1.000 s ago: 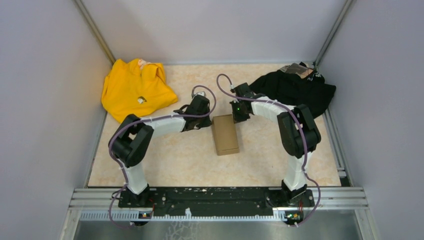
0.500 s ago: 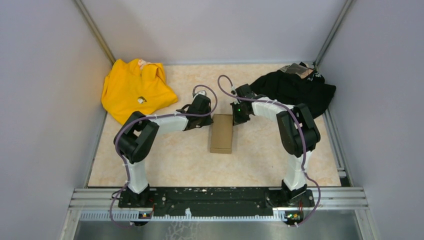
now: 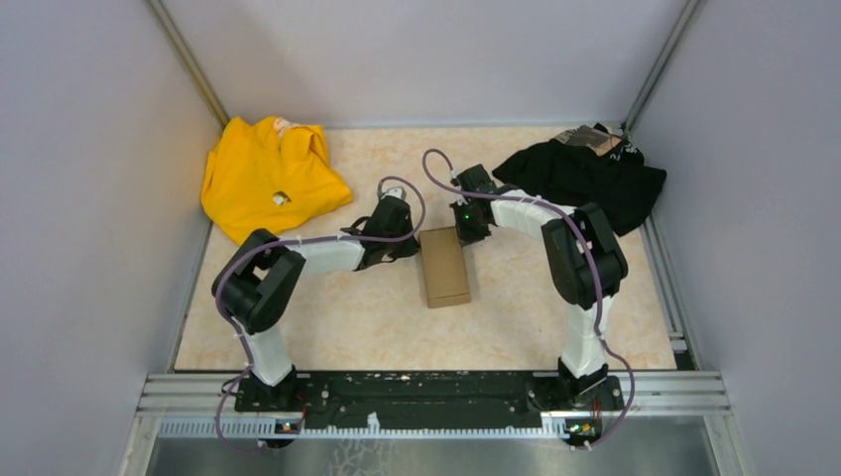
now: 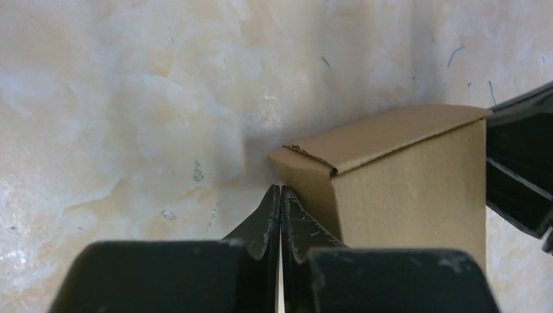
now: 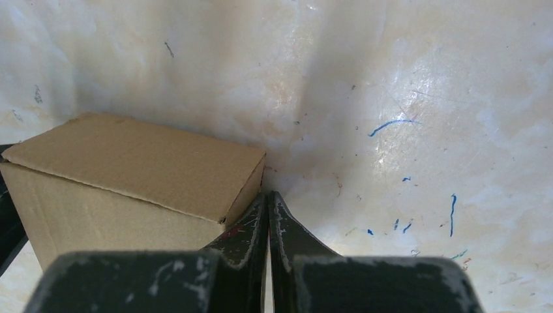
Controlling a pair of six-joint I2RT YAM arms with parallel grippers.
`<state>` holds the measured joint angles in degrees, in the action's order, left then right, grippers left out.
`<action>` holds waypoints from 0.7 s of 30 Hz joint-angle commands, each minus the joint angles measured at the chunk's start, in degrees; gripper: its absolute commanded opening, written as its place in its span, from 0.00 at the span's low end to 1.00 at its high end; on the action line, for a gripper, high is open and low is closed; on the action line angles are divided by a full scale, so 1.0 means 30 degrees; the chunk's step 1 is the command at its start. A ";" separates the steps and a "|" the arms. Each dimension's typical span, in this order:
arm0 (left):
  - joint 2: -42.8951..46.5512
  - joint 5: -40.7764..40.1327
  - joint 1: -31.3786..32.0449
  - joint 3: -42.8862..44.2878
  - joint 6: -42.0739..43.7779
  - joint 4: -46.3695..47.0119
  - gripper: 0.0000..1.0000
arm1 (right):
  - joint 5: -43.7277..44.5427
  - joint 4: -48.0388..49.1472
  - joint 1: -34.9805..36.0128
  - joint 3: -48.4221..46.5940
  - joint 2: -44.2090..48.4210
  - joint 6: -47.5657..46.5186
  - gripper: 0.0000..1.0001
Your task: Fold the paper box
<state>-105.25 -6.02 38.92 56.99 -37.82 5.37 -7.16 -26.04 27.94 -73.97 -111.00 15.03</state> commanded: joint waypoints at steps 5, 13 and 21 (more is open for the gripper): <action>0.3427 0.0750 -0.0506 -0.1895 0.0302 0.0387 0.08 | 0.0620 0.0167 -0.0489 0.1079 0.0712 -0.0578 0.14; 0.5352 0.0499 -0.2711 -0.1982 0.1149 -0.1694 0.20 | 0.2327 -0.0513 -0.1228 0.3180 0.3770 -0.1338 0.31; -0.0111 0.3389 -0.3594 0.5453 0.3893 -0.3459 0.22 | 0.1514 -0.1455 -0.0682 0.6231 0.8640 -0.1057 0.22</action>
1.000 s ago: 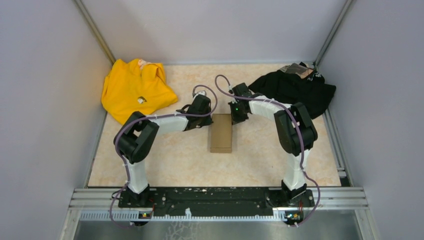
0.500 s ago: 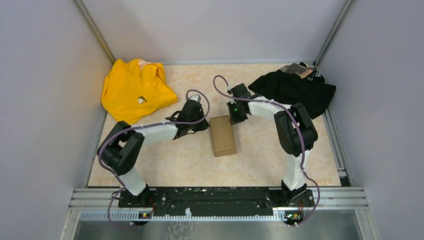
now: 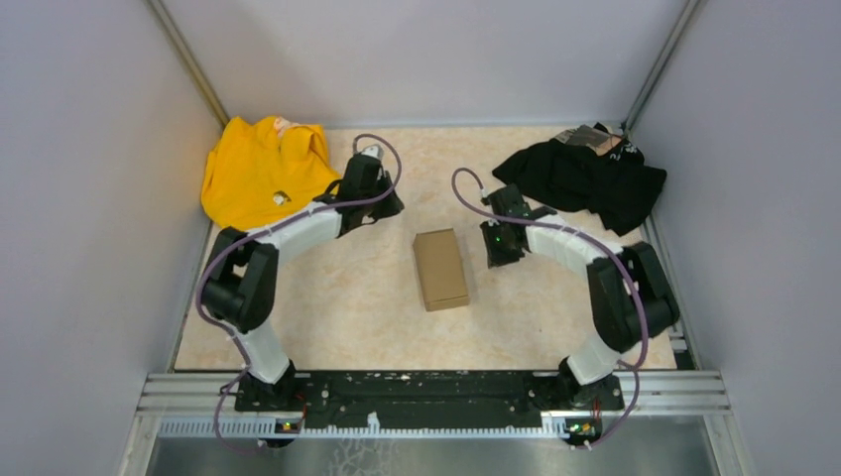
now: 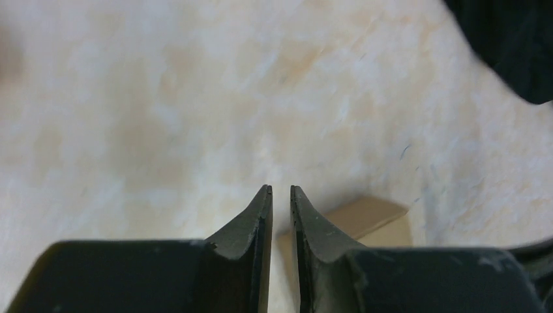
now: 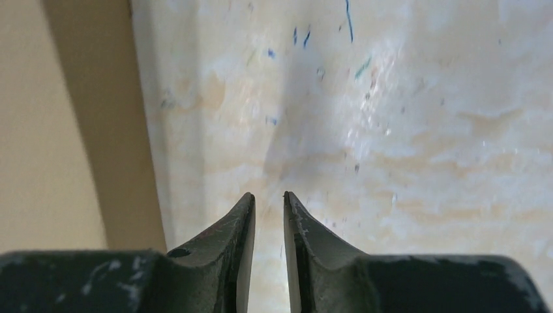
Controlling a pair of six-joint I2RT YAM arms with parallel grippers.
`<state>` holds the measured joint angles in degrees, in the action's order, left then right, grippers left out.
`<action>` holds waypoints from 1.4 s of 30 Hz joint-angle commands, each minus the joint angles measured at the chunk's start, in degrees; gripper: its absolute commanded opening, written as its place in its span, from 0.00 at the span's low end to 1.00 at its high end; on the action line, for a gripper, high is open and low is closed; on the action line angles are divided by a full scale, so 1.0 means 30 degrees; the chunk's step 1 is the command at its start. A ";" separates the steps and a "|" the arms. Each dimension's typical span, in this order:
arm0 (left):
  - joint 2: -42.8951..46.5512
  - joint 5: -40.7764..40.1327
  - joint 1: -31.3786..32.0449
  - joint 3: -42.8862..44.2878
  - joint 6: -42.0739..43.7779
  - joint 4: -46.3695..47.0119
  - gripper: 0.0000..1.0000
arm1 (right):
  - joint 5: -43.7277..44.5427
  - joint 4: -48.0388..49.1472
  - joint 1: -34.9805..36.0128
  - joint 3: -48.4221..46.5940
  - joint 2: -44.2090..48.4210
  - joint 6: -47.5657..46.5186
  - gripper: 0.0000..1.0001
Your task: Fold the paper box
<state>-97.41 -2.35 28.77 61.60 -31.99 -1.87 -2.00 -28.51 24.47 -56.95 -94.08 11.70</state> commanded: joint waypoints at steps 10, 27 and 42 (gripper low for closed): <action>-0.8500 0.5903 -0.0290 1.1132 0.3140 -0.2773 0.21 | -0.2220 -0.1938 0.4117 0.3131 0.7248 0.3301 0.21; -0.8817 0.7987 0.0123 0.7053 0.1861 0.0342 0.20 | -0.4064 0.5670 0.5254 0.6388 0.5291 0.6892 0.21; -0.3263 0.6924 0.0298 -0.1149 0.1025 0.1293 0.20 | -0.3877 0.4532 0.1430 0.3926 0.3091 0.4185 0.21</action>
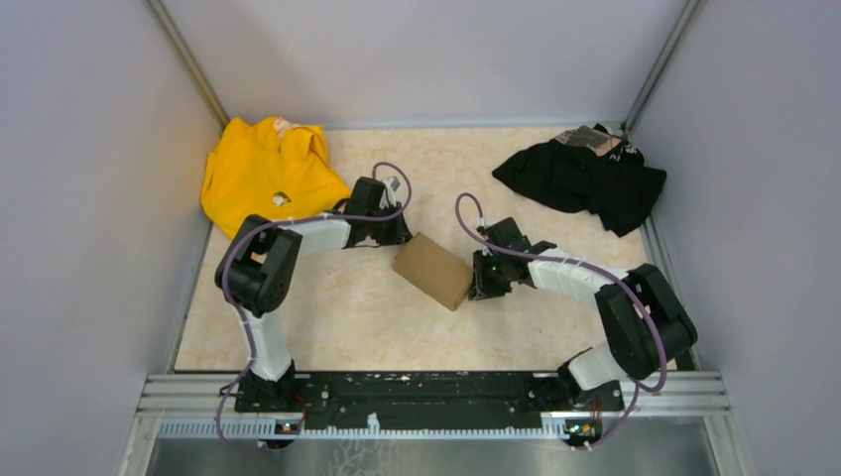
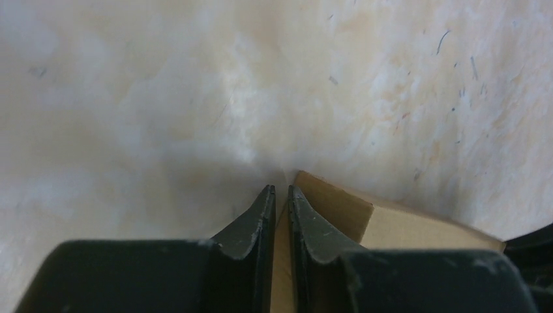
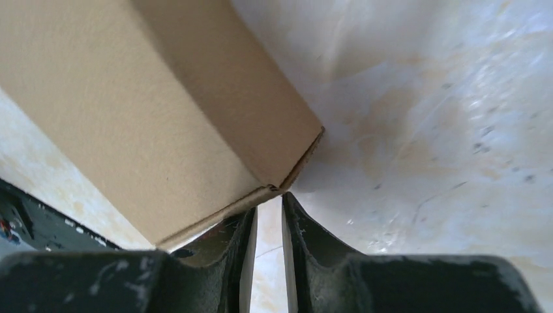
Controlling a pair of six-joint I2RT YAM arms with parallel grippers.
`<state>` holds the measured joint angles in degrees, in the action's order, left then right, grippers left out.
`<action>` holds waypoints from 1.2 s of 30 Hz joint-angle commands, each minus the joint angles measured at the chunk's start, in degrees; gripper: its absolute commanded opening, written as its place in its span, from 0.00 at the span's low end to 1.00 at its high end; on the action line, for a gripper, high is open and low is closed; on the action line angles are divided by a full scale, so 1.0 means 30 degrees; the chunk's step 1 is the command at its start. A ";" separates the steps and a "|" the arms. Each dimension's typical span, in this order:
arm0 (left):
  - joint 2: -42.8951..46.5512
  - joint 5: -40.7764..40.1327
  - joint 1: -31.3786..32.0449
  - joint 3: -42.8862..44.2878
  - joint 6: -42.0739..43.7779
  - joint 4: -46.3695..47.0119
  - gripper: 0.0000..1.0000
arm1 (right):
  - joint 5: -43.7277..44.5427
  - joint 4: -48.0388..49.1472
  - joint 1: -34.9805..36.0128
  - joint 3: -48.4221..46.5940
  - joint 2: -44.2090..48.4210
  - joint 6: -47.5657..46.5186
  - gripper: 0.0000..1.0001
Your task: Fold the paper box
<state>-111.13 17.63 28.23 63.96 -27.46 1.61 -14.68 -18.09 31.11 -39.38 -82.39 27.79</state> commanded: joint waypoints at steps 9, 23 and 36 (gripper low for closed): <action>0.3927 -0.0564 0.0609 -0.4522 -0.0699 -0.0425 0.21 | 0.0794 0.0930 -0.1845 -0.3713 -0.2764 -0.2258 0.25; 0.5526 -0.3609 0.0308 -0.4134 -0.0148 -0.3408 0.48 | 0.2606 -0.1267 -0.1925 -0.5536 0.1166 -0.8697 0.80; 0.5629 -0.3566 -0.0311 -0.3572 0.0140 -0.3875 0.52 | 0.3830 -0.2557 -0.1947 -0.6444 -0.0936 -0.8423 0.82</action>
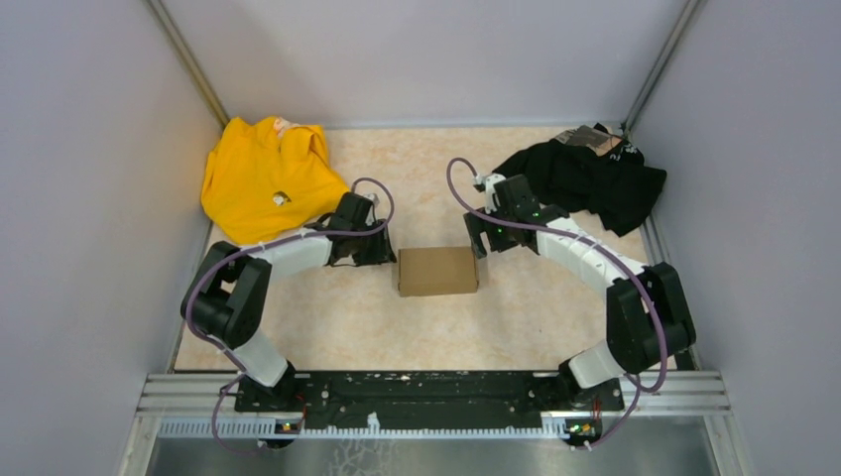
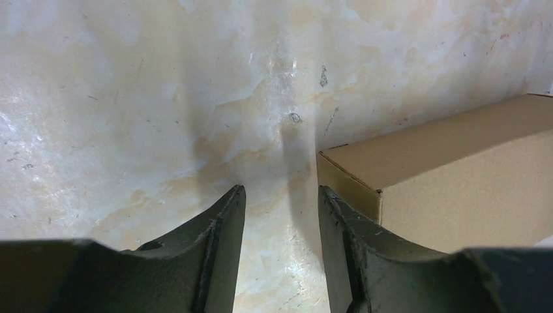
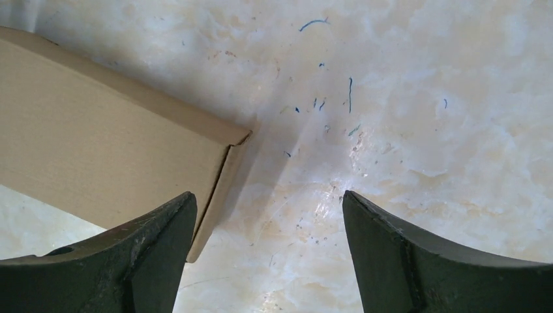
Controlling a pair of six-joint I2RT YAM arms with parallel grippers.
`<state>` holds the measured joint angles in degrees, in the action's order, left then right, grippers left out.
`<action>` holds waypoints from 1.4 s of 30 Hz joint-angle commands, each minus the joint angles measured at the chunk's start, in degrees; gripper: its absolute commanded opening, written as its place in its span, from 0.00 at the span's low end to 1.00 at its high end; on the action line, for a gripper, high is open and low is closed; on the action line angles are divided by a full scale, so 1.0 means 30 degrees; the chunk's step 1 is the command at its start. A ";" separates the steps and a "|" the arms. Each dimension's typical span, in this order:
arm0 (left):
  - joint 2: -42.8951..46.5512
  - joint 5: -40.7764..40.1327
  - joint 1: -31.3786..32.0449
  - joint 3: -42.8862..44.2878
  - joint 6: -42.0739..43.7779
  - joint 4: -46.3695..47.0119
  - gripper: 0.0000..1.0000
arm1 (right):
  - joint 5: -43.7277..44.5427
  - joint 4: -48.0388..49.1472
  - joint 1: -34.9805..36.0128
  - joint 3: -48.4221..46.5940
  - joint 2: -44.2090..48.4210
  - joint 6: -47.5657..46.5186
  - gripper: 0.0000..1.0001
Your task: Fold the paper box
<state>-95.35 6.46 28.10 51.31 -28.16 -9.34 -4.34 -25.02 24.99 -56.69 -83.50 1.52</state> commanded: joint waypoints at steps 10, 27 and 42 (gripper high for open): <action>-0.1043 0.1081 -0.0926 0.2970 0.0493 -0.0941 0.51 | -0.2875 0.3113 0.1520 0.0331 0.1261 -0.4038 0.89; 0.8610 0.1647 0.2369 -0.4407 -0.4301 -0.0998 0.35 | -0.4193 0.4384 0.1580 -0.5180 -0.4027 -0.7695 0.80; 0.6225 -0.4391 0.5982 -0.5340 -0.6662 0.1039 0.04 | -0.6416 -0.3518 0.0868 -1.5560 -1.3672 -0.2683 0.34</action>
<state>-73.21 1.43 46.04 32.75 -48.29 -8.23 -18.92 -35.03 27.27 -108.20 -127.44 -10.26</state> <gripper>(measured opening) 0.039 0.336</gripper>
